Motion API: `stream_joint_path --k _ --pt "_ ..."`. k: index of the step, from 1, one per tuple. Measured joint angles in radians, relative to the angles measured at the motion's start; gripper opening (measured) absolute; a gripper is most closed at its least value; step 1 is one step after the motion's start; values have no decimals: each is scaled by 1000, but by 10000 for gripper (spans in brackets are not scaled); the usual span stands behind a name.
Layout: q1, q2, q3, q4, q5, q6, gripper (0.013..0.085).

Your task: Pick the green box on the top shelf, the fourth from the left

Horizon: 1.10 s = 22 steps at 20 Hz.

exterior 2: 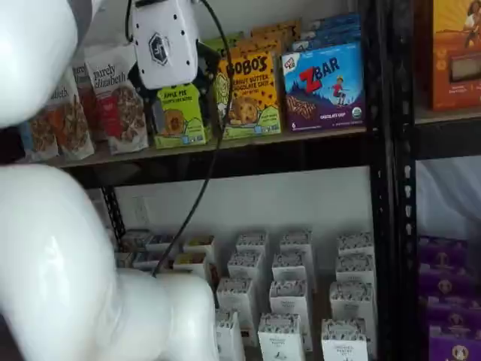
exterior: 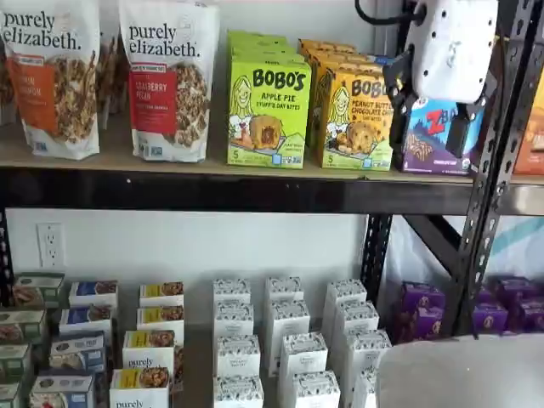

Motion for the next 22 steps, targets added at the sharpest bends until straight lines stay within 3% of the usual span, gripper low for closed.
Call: stream_joint_path --k 2,8,14,22 --pt "28 -16 13 -30 -26 14 850" --pt "30 -21 18 -33 -40 17 850" --pt "61 -24 32 -37 -86 47 850" --pt "197 28 26 -54 -183 176 850"
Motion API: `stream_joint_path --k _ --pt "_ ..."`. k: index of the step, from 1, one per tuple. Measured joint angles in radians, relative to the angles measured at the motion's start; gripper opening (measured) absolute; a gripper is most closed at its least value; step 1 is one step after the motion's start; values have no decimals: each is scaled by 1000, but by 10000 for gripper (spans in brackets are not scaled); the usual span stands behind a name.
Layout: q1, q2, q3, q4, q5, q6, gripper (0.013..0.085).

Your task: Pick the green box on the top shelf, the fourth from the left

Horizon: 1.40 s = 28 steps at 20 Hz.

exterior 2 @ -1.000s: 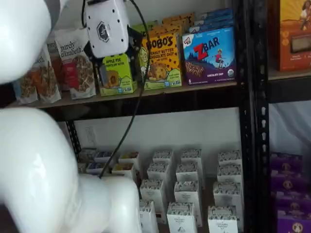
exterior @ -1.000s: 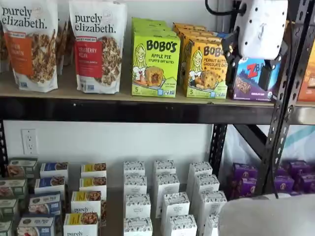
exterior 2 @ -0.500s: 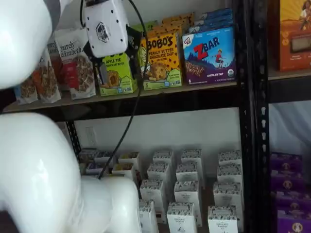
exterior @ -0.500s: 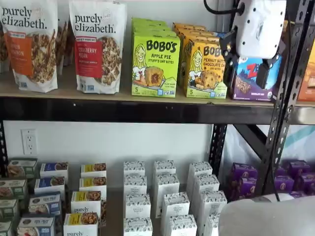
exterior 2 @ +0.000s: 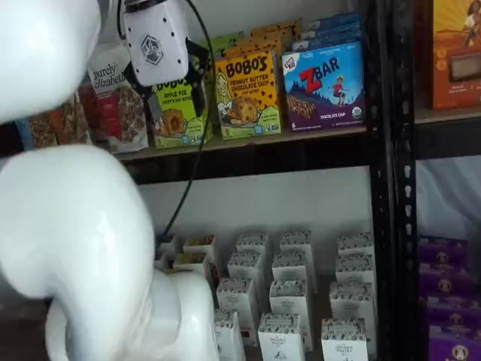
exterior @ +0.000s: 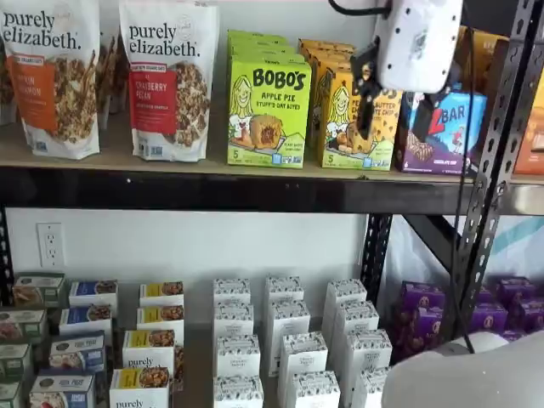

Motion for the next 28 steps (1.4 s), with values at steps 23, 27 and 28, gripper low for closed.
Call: stream_joint_path --k 23,27,28 --pt "224 336 -226 -85 -230 218 850" --pt "217 393 -274 -87 -243 213 850" --pt "215 407 -285 -89 -248 211 850"
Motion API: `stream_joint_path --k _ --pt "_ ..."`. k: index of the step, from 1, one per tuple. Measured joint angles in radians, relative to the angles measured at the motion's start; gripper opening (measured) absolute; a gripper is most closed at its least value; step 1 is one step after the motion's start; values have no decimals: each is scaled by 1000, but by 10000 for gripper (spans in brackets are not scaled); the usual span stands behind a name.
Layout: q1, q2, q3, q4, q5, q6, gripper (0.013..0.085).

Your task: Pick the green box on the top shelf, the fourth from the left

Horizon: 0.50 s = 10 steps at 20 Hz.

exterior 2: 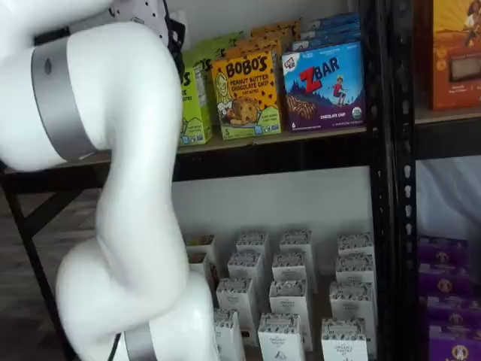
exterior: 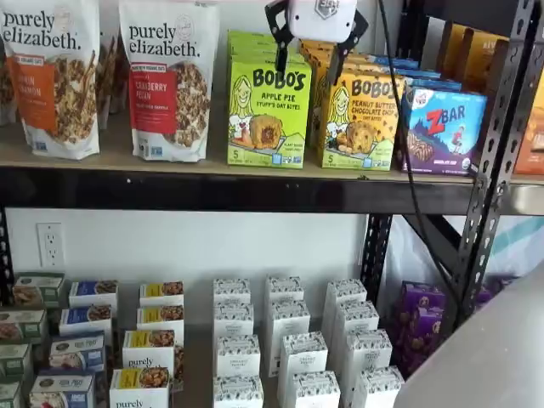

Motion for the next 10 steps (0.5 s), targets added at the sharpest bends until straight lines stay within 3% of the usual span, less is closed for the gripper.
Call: stream_joint_path --k 10 --pt "-42 93 -79 11 -33 -39 850"
